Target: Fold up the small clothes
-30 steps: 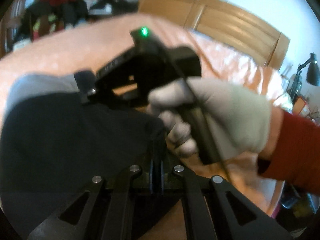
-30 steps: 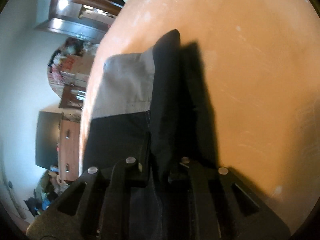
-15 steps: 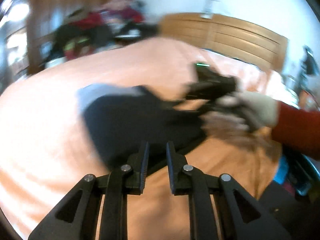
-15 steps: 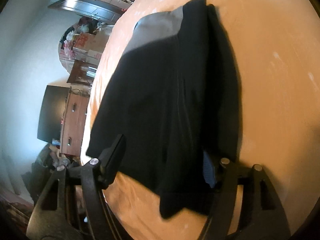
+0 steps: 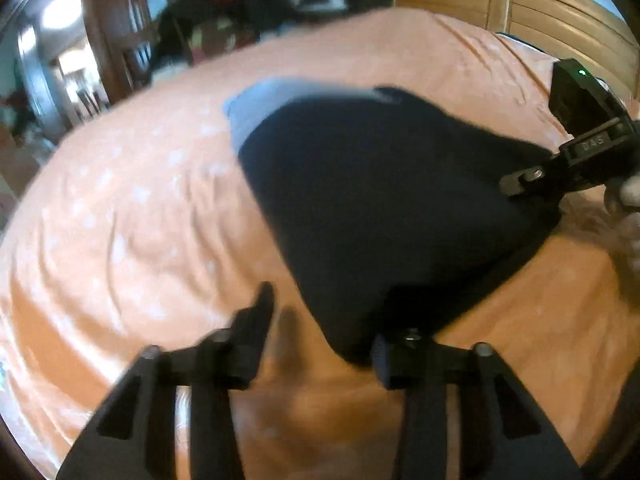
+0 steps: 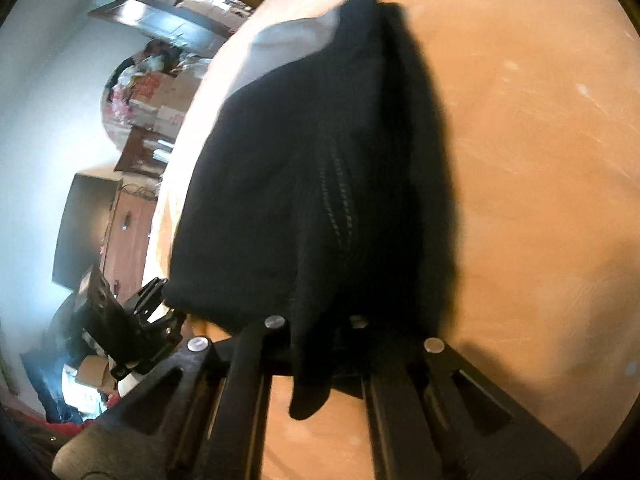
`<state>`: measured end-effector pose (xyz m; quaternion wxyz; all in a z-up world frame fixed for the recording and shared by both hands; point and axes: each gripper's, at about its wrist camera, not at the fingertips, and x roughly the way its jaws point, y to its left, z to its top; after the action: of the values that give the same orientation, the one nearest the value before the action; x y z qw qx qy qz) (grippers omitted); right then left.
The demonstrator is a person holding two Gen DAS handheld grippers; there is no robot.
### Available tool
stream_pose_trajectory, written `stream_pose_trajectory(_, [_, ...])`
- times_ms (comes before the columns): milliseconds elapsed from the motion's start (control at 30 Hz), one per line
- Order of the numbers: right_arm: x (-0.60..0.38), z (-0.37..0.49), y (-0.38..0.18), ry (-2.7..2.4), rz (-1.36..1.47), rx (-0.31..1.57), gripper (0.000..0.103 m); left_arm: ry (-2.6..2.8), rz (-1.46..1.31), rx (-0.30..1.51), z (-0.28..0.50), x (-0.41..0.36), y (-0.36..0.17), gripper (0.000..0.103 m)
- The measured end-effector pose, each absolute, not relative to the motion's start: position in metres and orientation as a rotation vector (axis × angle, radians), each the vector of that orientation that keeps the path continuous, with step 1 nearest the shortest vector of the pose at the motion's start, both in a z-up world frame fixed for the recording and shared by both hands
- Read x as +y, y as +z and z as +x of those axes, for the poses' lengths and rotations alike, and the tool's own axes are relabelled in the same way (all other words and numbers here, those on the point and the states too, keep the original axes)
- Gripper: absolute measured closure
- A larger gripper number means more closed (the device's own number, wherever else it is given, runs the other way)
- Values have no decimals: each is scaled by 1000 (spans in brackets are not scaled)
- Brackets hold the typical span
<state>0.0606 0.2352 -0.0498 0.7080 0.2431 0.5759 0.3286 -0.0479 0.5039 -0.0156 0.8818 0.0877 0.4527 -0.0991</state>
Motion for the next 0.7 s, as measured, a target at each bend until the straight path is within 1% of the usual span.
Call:
stream_pose_trajectory(33, [231, 59, -55, 736, 555, 1289, 103, -226, 193, 952, -53, 508, -19, 59])
stream_pose_trajectory(100, [234, 58, -55, 735, 546, 1292, 103, -242, 190, 950, -63, 509, -17, 60])
stream_pose_trajectory(133, [237, 59, -54, 727, 533, 1290, 102, -263, 191, 945, -68, 509, -12, 66])
stream_pose_trajectory(167, [241, 61, -51, 721, 513, 1286, 102, -301, 180, 940, -79, 507, -3, 77])
stream_pose_trajectory(200, [244, 62, -49, 721, 494, 1283, 102, -322, 163, 923, -87, 511, 5, 81])
stream_pose_trajectory(300, [246, 61, -47, 730, 467, 1277, 102, -387, 56, 785, -113, 528, 48, 82])
stream_pose_trajectory(367, [246, 61, -48, 730, 476, 1276, 102, -383, -10, 708, -105, 535, 68, 82])
stream_pose_trajectory(400, [245, 61, -49, 729, 482, 1276, 102, -388, -21, 693, -91, 532, 69, 82])
stream_pose_trajectory(467, [244, 60, -49, 725, 492, 1272, 102, -355, 70, 763, -61, 516, 43, 82])
stream_pose_trajectory(500, [242, 59, -49, 723, 489, 1271, 102, -309, 202, 903, -44, 501, 3, 79])
stream_pose_trajectory(533, [238, 56, -51, 726, 489, 1270, 102, -298, 257, 954, -42, 496, -20, 75])
stream_pose_trajectory(567, [233, 54, -54, 727, 489, 1269, 102, -301, 246, 925, -45, 497, -26, 75])
stream_pose_trajectory(600, [232, 54, -55, 730, 492, 1264, 102, -314, 214, 927, -46, 499, -14, 77])
stream_pose_trajectory(633, [231, 53, -56, 736, 497, 1256, 102, -344, 147, 901, -47, 505, 6, 85])
stream_pose_trajectory(667, [230, 53, -58, 741, 505, 1250, 102, -360, 112, 852, -48, 510, 19, 88])
stream_pose_trajectory(700, [228, 52, -61, 744, 519, 1245, 102, -374, 84, 780, -43, 514, 37, 88])
